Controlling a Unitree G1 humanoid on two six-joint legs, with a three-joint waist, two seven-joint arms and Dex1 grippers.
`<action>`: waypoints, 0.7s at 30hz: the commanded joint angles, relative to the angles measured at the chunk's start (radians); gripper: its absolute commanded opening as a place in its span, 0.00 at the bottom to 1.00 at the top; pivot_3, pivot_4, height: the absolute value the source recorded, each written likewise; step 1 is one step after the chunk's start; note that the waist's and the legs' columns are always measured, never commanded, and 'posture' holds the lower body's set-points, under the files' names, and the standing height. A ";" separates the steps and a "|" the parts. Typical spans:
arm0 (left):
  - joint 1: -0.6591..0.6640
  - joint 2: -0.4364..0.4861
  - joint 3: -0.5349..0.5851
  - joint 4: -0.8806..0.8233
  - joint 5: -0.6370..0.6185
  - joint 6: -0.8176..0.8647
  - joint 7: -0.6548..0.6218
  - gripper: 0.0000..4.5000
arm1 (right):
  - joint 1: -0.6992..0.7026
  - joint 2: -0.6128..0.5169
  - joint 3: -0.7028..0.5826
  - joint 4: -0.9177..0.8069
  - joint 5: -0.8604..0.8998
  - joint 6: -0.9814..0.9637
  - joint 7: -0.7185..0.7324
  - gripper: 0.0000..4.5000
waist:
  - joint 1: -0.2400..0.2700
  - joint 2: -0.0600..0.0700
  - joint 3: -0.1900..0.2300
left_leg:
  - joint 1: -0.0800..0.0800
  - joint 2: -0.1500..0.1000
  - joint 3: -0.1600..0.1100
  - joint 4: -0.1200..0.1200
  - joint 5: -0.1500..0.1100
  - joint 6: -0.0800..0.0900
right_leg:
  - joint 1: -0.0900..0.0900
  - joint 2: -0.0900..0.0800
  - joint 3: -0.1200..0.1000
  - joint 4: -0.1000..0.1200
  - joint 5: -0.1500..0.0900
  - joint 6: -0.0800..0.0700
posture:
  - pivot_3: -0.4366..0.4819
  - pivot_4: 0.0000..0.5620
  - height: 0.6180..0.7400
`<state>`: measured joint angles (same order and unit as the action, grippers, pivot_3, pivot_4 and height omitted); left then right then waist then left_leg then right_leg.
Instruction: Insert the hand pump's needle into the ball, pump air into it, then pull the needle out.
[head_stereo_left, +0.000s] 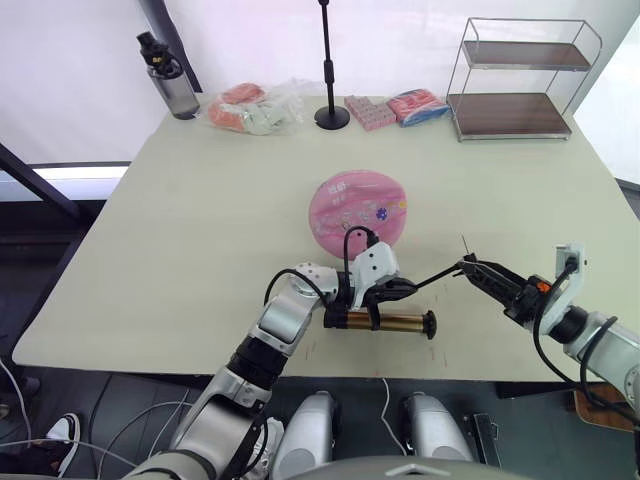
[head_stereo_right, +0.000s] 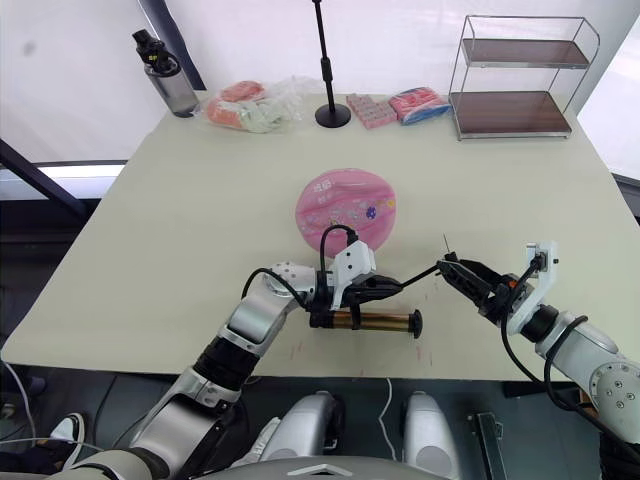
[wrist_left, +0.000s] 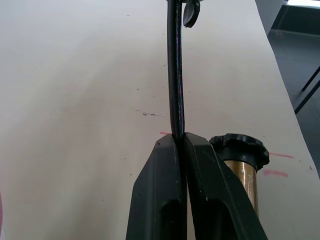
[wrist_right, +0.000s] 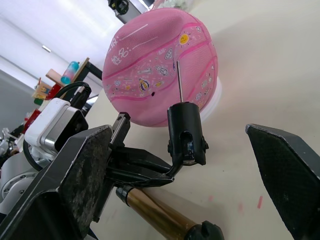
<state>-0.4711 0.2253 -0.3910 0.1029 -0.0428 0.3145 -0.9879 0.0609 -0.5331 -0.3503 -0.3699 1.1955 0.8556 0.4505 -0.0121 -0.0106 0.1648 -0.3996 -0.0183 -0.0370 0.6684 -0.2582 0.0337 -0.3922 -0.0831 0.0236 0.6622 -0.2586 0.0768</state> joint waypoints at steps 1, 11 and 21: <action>-0.014 -0.007 -0.002 -0.016 -0.021 -0.022 -0.003 0.02 | -0.001 0.000 -0.009 -0.015 0.014 -0.001 0.002 1.00 | 0.000 0.000 0.000 | 0.000 0.000 0.000 0.000 0.000 0.000 | 0.000 0.000 0.000 0.000 0.000 0.000 | 0.48 0.27 0.96; -0.009 -0.003 -0.006 -0.017 -0.019 -0.022 -0.002 0.02 | 0.006 0.003 -0.002 -0.029 0.007 0.000 -0.001 1.00 | 0.000 0.000 0.000 | 0.000 0.000 0.000 0.000 0.000 0.000 | 0.000 0.000 0.000 0.000 0.000 0.000 | 0.48 0.27 0.96; 0.002 -0.009 -0.008 -0.024 -0.023 -0.017 0.004 0.02 | -0.009 0.016 0.003 -0.029 0.007 -0.007 -0.022 1.00 | 0.000 0.000 0.000 | 0.000 0.000 0.000 0.000 0.000 0.000 | 0.000 0.000 0.000 0.000 0.000 0.000 | 0.48 0.27 0.96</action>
<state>-0.4681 0.2249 -0.3952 0.1029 -0.0435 0.3145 -0.9851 0.0617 -0.5234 -0.3360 -0.3703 1.1884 0.8610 0.4286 -0.0120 -0.0106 0.1649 -0.3997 -0.0182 -0.0370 0.6684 -0.2582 0.0337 -0.3922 -0.0831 0.0236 0.6621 -0.2586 0.0768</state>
